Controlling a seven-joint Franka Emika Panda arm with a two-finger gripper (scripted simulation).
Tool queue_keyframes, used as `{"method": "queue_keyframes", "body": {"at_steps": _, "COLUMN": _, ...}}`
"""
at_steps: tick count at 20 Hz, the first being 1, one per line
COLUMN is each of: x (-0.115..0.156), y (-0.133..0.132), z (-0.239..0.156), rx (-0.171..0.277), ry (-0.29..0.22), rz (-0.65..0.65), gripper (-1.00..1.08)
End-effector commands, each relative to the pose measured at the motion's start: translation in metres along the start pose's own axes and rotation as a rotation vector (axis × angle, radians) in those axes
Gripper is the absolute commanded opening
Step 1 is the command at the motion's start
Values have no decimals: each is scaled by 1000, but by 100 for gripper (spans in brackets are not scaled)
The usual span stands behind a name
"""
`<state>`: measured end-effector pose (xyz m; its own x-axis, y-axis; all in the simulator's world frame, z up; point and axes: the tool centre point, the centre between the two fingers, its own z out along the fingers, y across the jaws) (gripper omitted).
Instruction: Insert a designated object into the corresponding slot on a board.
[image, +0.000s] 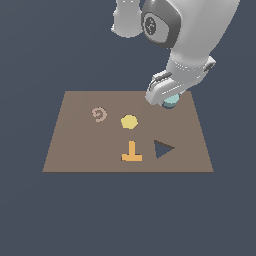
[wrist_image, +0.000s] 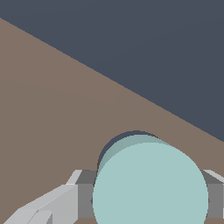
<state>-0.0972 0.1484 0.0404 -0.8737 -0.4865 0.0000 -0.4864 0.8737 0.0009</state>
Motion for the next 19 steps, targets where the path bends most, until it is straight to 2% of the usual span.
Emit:
{"method": "queue_keyframes", "body": {"at_steps": 1, "x": 1, "y": 0, "z": 0, "rx": 0, "ry": -1, "rz": -6, "gripper": -100}}
{"method": "queue_keyframes", "body": {"at_steps": 9, "x": 1, "y": -1, "z": 10, "rx": 2, "ry": -1, "rz": -6, "gripper": -100}}
{"method": "queue_keyframes", "body": {"at_steps": 10, "x": 1, "y": -1, "z": 10, "rx": 2, "ry": -1, "rz": -6, "gripper": 100}}
{"method": "queue_keyframes", "body": {"at_steps": 19, "x": 1, "y": -1, "z": 10, "rx": 2, "ry": -1, "rz": -6, "gripper": 100}}
